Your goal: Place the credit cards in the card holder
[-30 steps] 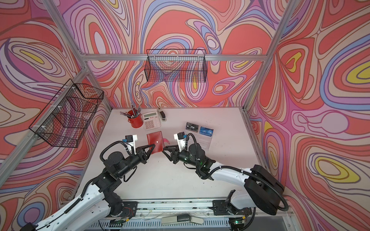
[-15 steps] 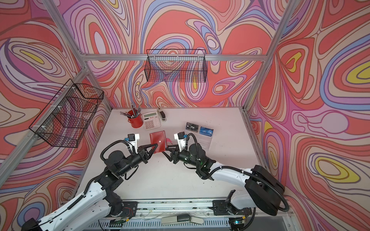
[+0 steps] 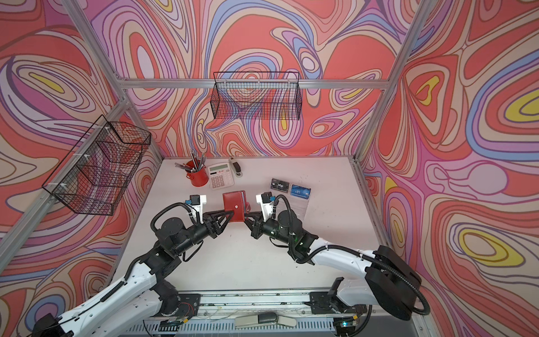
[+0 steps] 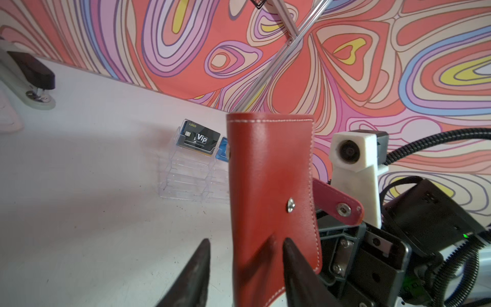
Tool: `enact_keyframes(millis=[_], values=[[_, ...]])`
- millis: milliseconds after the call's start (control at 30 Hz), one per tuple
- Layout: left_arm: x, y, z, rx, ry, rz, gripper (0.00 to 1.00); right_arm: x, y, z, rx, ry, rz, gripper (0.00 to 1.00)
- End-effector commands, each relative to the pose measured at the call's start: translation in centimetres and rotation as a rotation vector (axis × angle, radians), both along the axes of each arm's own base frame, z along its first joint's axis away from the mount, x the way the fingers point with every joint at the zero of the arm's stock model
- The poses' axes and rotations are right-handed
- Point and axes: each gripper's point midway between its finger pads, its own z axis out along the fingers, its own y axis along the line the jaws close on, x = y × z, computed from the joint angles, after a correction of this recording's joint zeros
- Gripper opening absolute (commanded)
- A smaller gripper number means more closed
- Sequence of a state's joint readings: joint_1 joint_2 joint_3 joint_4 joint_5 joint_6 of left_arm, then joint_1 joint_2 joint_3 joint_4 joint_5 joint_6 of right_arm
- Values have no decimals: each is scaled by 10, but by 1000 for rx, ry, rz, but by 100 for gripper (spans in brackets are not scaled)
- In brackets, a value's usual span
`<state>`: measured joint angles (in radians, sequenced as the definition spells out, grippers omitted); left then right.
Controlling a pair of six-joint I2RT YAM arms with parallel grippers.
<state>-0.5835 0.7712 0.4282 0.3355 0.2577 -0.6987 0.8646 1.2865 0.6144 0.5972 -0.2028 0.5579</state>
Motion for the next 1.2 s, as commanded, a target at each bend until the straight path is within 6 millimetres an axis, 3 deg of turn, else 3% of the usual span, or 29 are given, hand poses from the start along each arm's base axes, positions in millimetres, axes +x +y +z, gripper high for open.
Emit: enact_keyframes(millis=[0,67,100,167,433,600,833,933,1067,1167], values=[[12,26,-6,89,47,159,73,25,-7,-1,-83,11,-146,0],[14,35,-14,152,68,208,75,39,-12,-15,-189,41,-262,0],[16,36,1,156,44,216,75,42,-12,-21,-237,44,-300,0],[18,36,-2,185,63,227,75,42,-6,-26,-287,36,-318,0],[26,17,-11,395,93,232,76,40,23,-51,-413,45,-296,0],[37,16,-30,489,166,261,74,30,31,-46,-370,29,-236,0],[41,22,-35,513,175,299,72,21,36,-36,-325,5,-178,0],[41,32,-33,521,175,348,72,19,36,-34,-319,-1,-171,0],[41,60,-37,571,206,477,71,21,32,-35,-324,2,-196,0],[40,66,-36,562,202,502,66,21,29,-33,-316,-2,-206,0]])
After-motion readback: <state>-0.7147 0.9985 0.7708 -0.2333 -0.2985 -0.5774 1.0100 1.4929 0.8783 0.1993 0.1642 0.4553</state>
